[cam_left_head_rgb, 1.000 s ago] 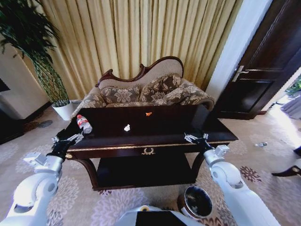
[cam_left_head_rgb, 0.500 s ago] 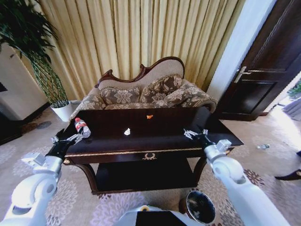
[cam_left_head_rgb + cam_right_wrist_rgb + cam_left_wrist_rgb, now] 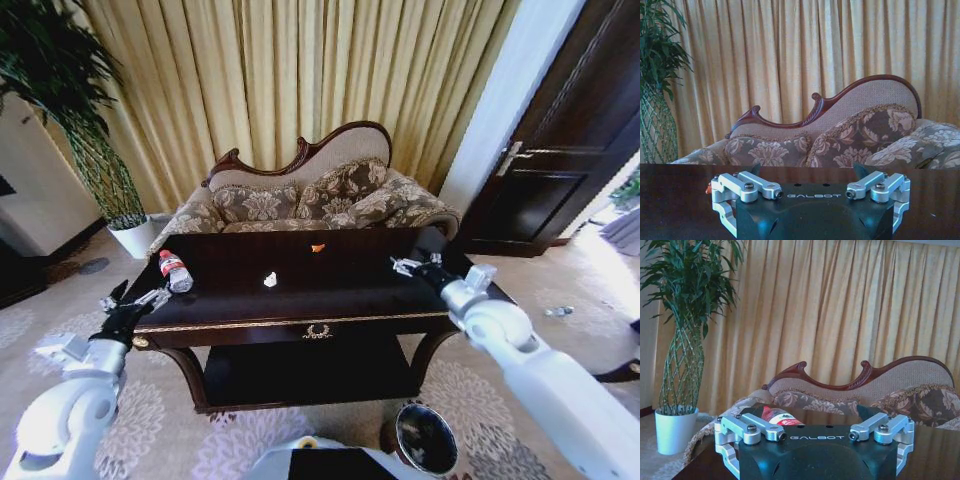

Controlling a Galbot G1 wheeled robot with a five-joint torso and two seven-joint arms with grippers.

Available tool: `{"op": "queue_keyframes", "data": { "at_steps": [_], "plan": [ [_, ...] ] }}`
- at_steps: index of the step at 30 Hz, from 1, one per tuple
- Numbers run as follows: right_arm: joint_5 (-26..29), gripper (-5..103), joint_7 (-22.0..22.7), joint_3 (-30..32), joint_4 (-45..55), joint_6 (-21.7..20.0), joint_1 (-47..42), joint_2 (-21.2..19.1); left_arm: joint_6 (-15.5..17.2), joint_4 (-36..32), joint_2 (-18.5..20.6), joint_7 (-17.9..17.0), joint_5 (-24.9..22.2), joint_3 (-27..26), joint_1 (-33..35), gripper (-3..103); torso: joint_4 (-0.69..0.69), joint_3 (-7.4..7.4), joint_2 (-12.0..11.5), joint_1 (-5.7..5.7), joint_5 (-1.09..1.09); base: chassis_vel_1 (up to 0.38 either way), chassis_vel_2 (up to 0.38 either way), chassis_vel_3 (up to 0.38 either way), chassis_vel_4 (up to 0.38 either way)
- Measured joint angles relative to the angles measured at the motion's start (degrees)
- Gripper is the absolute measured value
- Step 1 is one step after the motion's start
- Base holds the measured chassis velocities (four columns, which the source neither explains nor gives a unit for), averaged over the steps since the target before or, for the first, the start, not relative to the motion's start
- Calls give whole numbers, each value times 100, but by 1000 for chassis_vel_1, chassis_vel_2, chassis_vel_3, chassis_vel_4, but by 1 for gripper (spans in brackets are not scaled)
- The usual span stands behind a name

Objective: Move to the front of the table and place the trash on the table into the trash bin.

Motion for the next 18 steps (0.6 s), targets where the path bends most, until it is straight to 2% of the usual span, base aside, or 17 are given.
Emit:
{"op": "queue_keyframes", "data": {
  "at_steps": [4, 5, 8, 9, 11, 14, 16, 18],
  "plan": [
    [321, 100, -18, -369, -212, -21, 387, -183, 2, 12, 17, -9, -9, -67, 9, 100, -1, 0, 0, 0, 0, 0, 0, 0, 0],
    [459, 100, -51, -620, -327, -21, 602, -269, -1, 47, 45, -2, -23, -123, 16, 100, -2, 0, 0, 0, 0, 0, 0, 0, 0],
    [536, 100, -141, -975, -475, -21, 920, -355, -5, 95, 83, 9, -80, -182, 28, 100, 1, 0, 0, 0, 0, 0, 0, 0, 0],
    [539, 100, -166, -1150, -543, -25, 1100, -362, -18, 119, 88, 23, -90, -214, 49, 100, -4, 0, 0, 0, -1, 0, 0, 0, 0],
    [541, 100, -170, -1393, -619, -40, 1377, -326, -62, 138, 63, 35, -94, -288, 98, 100, -5, 0, 0, 0, -1, 0, 0, 0, 0],
    [542, 100, -168, -1707, -709, -76, 1750, -250, -96, 149, 11, 72, -119, -410, 177, 100, 1, 0, -1, 0, -1, 0, 0, 0, 0],
    [541, 100, -169, -2142, -863, -111, 2265, -148, -150, 177, -62, 137, -147, -566, 257, 100, 3, 0, 0, 1, -1, 0, 0, 0, 0],
    [542, 100, -181, -2652, -1077, -154, 2777, -48, -189, 225, -122, 169, -155, -658, 295, 100, -2, 0, 0, 0, -1, 0, 0, 0, 0]
  ]
}}
